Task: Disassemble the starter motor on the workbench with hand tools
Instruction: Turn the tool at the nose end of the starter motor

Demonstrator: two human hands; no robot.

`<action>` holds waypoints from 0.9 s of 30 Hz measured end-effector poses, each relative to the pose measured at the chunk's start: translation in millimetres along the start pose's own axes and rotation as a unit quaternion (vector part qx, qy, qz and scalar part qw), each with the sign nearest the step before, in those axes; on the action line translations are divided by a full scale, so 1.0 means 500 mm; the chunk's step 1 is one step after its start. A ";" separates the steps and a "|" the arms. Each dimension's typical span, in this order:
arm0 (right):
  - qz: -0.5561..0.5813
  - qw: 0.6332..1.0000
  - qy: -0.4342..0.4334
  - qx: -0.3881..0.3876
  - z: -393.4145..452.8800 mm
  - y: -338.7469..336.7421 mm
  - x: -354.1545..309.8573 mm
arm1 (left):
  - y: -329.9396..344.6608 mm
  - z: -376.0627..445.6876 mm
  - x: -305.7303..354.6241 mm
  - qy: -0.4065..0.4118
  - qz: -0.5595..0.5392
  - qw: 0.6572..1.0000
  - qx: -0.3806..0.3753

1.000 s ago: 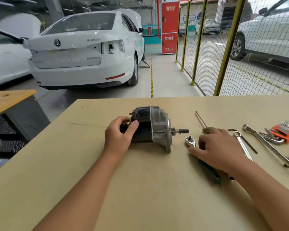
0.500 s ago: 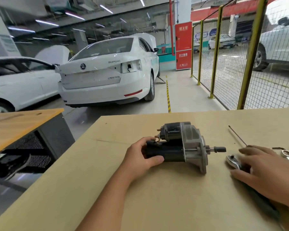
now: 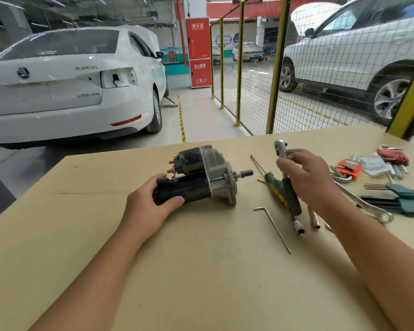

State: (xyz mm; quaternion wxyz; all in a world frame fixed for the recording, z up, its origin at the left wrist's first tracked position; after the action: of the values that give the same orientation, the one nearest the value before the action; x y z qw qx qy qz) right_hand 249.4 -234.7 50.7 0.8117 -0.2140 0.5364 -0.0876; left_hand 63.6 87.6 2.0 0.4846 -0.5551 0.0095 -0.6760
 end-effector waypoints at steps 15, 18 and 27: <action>-0.231 0.967 0.097 -0.042 0.043 -0.093 0.112 | 0.190 -0.132 0.265 0.184 0.097 0.973 -0.095; -0.260 0.958 0.112 -0.035 0.051 -0.109 0.132 | 0.283 -0.132 0.292 0.180 0.145 0.964 -0.135; -0.279 0.948 0.150 -0.011 0.046 -0.116 0.171 | 0.406 -0.106 0.373 0.158 0.154 0.958 -0.181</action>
State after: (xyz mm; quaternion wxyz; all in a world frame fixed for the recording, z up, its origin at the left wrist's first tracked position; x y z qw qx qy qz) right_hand 310.3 -312.4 12.8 0.6628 -0.3483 0.5714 -0.3361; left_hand 170.4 -172.0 8.4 0.4660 -0.5120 0.2934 -0.6592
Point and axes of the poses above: each hand's wrist, its own z-axis towards the middle knuckle, its own y-axis out of the palm, x = y × z, the point moved 9 cm from there along z, towards the middle knuckle, and after that the axes turned 3 degrees about y, right-handed, at the moved point
